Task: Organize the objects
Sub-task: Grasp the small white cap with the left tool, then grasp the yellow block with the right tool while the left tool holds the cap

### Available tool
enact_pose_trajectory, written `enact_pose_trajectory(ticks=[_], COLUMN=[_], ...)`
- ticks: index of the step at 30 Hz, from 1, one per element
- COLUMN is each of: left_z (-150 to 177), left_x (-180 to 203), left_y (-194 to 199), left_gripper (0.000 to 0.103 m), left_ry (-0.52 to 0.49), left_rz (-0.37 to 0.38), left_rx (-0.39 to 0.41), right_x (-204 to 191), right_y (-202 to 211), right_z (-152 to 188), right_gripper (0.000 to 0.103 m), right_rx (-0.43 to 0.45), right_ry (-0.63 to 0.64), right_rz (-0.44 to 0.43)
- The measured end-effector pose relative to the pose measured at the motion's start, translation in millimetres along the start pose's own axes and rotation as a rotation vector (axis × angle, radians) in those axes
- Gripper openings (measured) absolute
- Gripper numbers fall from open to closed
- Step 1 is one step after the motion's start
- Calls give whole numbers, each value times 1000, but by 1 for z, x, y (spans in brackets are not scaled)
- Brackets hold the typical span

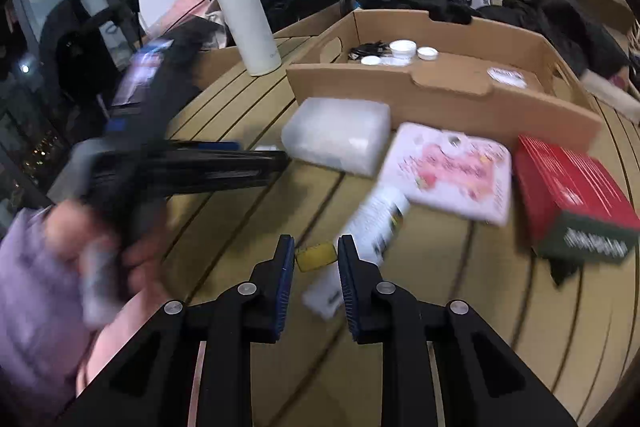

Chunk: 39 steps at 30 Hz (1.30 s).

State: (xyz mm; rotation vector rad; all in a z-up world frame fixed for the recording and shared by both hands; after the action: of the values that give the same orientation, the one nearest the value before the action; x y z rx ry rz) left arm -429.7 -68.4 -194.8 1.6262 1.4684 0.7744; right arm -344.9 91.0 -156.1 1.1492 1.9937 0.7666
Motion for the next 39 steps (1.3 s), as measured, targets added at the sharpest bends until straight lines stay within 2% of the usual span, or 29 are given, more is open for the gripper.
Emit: enact_pose_trajectory(ticks=[1, 6, 8, 10, 13, 16, 17, 20, 23, 24, 25, 26, 27, 30, 31, 33, 35, 36, 37, 39], left_z=[1, 14, 21, 28, 53, 94, 104, 132, 139, 138, 138, 136, 136, 137, 138, 140, 141, 141, 141, 141], left_x=[2, 3, -5, -9, -5, 13, 18, 33, 41, 44, 44, 44, 43, 43, 43, 41, 40, 39, 39, 38], left_y=[2, 16, 37, 69, 137, 210, 223, 251, 256, 255, 254, 254, 253, 252, 251, 247, 243, 241, 240, 238], left_gripper=[23, 24, 23, 23, 23, 24, 24, 24, 24, 24, 24, 24, 24, 24, 24, 24, 24, 24, 24, 24], left_ry=[1, 35, 75, 110, 147, 148, 148, 169, 152, 146, 144, 147, 150, 148, 148, 156, 162, 165, 167, 169], left_rz=[24, -8, -5, 18, 63, 90, 99, 139, 126, 111, 98, 98, 104, 92, 89, 83, 74, 69, 67, 64], left_rx=[0, -23, -3, 44, 140, 243, 262, 270, 255, 251, 248, 245, 243, 237, 233, 222, 207, 201, 198, 198], right_x=[1, 3, 5, 5, 9, 10, 11, 13, 16, 15, 12, 10, 7, 6, 6, 2, 0, 0, -2, -9], right_y=[4, 14, 28, 42, 72, 110, 118, 130, 110, 105, 99, 94, 83, 53, 44, 16, -7, -23, -30, -33], right_z=[1, -6, -10, -13, -12, 3, 9, 36, 56, 60, 63, 63, 62, 51, 49, 39, 36, 35, 37, 40], right_gripper=[25, 21, 20, 20, 19, 16, 16, 16, 19, 23, 49, 91, 102, 103, 102, 89, 44, 32, 26, 24], right_rx=[7, 45, 75, 103, 150, 193, 200, 183, 110, 109, 118, 117, 104, 73, 56, 33, 5, -21, -35, -15], right_ry=[-3, -17, -11, -9, 0, 27, 38, 73, 48, 49, 61, 71, 80, 81, 88, 136, 169, 178, 182, 234], right_rz=[-4, -20, -15, -15, -1, 11, 15, 34, -6, -8, -17, -23, -38, -44, -38, 3, 52, 80, 76, 103])
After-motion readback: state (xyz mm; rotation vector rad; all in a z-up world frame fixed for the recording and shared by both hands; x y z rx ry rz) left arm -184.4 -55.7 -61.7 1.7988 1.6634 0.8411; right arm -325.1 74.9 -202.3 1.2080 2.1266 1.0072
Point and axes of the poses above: each gripper's, at about its wrist camera, not at the fingertips, and y roughly against the way its jaws point, x to its right, z to its underside, the point moved 3 cm from there along -y, roughly the way its jaws point, and after that the axes turned 5 degrees about -y, right-handed, at the moved point
